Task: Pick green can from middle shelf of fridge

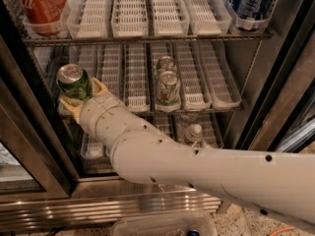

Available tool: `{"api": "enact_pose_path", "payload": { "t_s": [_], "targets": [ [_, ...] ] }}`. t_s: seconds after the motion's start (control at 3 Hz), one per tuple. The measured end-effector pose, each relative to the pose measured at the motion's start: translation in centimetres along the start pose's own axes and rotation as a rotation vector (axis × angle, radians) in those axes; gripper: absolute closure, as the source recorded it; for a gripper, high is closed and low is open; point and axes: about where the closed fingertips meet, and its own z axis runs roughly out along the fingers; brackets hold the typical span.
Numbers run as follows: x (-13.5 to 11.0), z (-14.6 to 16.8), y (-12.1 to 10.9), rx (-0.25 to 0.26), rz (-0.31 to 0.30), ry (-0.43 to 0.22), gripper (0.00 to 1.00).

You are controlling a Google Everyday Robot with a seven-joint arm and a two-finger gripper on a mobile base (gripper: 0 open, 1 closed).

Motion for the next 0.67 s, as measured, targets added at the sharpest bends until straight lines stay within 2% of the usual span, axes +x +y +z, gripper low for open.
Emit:
{"api": "enact_pose_path", "payload": {
  "t_s": [0.67],
  "targets": [
    [0.09, -1.54, -0.28, 0.003, -0.016, 0.051, 1.00]
  ]
}}
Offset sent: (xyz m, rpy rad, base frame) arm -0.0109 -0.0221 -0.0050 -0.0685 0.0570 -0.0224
